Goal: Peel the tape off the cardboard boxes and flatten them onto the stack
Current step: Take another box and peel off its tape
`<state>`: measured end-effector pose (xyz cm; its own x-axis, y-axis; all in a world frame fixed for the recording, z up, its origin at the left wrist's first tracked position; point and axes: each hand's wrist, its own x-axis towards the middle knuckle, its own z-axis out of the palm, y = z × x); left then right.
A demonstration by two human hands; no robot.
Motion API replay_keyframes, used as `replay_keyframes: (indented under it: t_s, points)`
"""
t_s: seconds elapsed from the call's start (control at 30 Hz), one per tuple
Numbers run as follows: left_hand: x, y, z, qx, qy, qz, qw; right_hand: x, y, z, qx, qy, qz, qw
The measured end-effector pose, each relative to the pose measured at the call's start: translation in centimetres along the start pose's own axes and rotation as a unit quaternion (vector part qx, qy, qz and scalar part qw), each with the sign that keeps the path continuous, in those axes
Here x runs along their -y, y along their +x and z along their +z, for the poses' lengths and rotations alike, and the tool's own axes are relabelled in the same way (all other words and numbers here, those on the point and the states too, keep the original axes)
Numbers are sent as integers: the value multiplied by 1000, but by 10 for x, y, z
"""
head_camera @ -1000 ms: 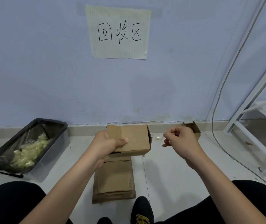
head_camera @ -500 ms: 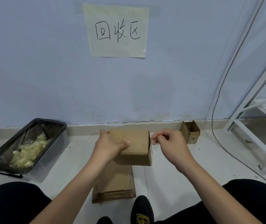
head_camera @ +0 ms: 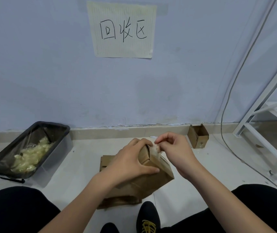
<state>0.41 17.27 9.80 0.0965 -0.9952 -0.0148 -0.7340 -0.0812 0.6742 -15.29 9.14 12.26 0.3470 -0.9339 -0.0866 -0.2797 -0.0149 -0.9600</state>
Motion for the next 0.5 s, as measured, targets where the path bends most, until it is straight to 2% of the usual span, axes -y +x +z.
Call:
replay_keyframes:
  t_s: [0.2,0.27,0.43,0.5]
  points:
    - [2,-1,-6,-40,-20,2,999,0,7,-14,-61,-69,-21,996]
    - [3,-2,-9,-39,-28,8,999,1,8,-20,-61,-81,-28,994]
    - [12,-1,-18,-51,-33,-4,998,6,5,-29,26,-237,-78,968]
    - [17,-2,-20,-54,-32,-7,998,6,3,-32,74,-235,-76,966]
